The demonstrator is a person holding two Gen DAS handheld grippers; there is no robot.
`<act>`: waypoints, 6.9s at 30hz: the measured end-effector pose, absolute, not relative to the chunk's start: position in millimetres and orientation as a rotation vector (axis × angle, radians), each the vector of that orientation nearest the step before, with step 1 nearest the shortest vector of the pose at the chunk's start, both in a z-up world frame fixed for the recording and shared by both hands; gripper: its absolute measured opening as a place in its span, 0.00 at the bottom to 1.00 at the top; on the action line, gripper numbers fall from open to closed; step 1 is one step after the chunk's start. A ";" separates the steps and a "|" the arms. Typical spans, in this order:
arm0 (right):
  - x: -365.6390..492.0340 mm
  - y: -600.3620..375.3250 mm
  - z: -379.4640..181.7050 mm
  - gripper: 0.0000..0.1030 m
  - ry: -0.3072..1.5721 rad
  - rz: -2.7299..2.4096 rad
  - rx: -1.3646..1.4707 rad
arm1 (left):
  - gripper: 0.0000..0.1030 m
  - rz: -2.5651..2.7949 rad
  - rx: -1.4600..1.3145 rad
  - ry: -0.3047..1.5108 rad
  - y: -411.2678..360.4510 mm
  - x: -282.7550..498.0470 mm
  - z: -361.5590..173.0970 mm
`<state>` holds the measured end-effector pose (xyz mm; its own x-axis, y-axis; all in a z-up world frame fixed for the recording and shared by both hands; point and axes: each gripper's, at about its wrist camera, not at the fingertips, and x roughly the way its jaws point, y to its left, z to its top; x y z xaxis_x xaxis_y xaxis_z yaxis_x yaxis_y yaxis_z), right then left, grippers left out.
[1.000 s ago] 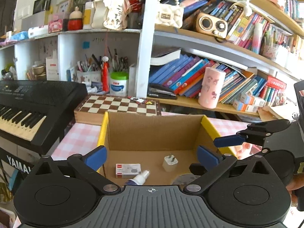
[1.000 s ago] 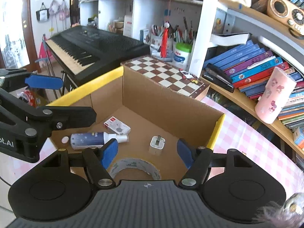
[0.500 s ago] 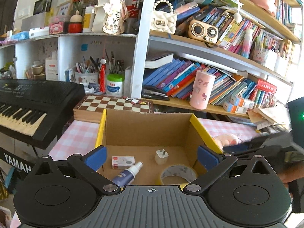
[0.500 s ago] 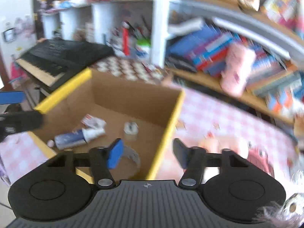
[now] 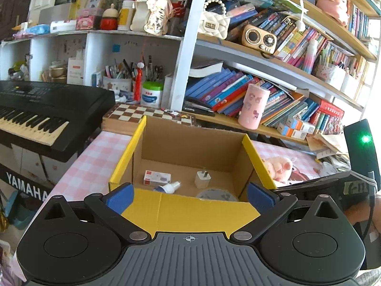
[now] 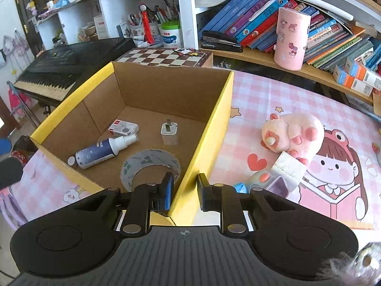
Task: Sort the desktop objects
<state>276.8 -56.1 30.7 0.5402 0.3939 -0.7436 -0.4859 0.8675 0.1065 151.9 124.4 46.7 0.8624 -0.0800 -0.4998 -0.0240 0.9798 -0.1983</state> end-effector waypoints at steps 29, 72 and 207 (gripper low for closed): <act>151.2 -87.7 62.8 0.39 0.599 0.434 -0.074 | 0.99 -0.081 -0.168 0.538 117.8 82.2 48.0; 35.9 -93.8 10.4 0.76 0.671 0.284 -0.144 | 1.00 -0.135 -0.142 0.619 95.0 18.2 13.0; 288.8 -301.7 -24.8 0.80 0.828 0.397 -0.131 | 0.60 0.021 -0.006 0.686 -134.8 246.2 -14.2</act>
<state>288.8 -301.7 -24.8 0.6079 0.2919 -0.7384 -0.3928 0.9188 0.0398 246.2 -134.8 -14.2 0.7738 0.0172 -0.6332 -0.0213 0.9998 0.0012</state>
